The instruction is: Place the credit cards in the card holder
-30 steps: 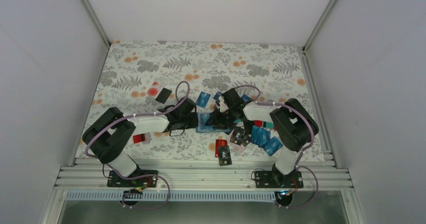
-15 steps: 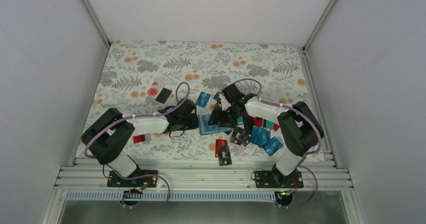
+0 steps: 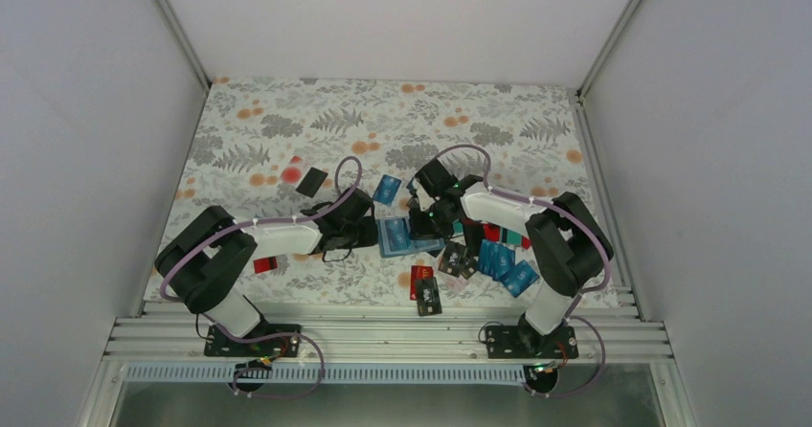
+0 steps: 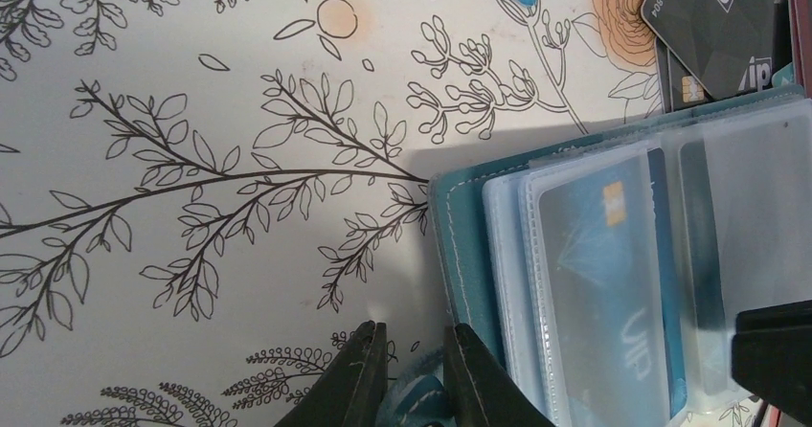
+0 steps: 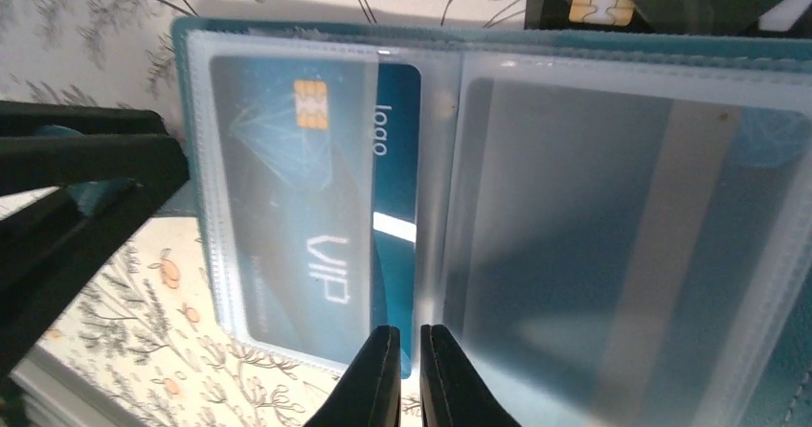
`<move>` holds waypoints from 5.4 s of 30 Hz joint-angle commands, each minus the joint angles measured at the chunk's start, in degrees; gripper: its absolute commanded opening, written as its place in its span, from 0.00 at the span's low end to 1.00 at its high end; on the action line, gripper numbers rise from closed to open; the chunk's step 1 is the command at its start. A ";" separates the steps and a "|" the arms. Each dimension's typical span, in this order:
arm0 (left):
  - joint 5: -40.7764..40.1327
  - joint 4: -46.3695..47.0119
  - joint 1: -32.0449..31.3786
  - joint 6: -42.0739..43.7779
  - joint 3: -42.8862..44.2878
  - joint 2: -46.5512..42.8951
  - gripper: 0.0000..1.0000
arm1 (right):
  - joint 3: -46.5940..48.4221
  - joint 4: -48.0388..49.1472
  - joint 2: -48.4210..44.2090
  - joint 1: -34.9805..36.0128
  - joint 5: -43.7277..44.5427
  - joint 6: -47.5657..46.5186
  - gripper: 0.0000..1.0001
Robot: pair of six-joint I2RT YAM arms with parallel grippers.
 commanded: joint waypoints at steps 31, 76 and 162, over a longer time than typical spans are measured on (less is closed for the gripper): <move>-6.06 -14.60 -2.01 4.53 3.81 -11.88 0.35 | 2.44 -1.48 -5.21 4.06 5.21 -1.32 0.18; 8.57 -5.18 -2.48 1.51 7.89 2.41 0.58 | -11.74 8.10 -3.29 -4.15 9.28 -3.44 0.26; 10.13 -6.59 -9.89 3.89 34.47 22.85 0.62 | -13.67 -7.30 -31.98 -9.47 8.95 6.92 0.49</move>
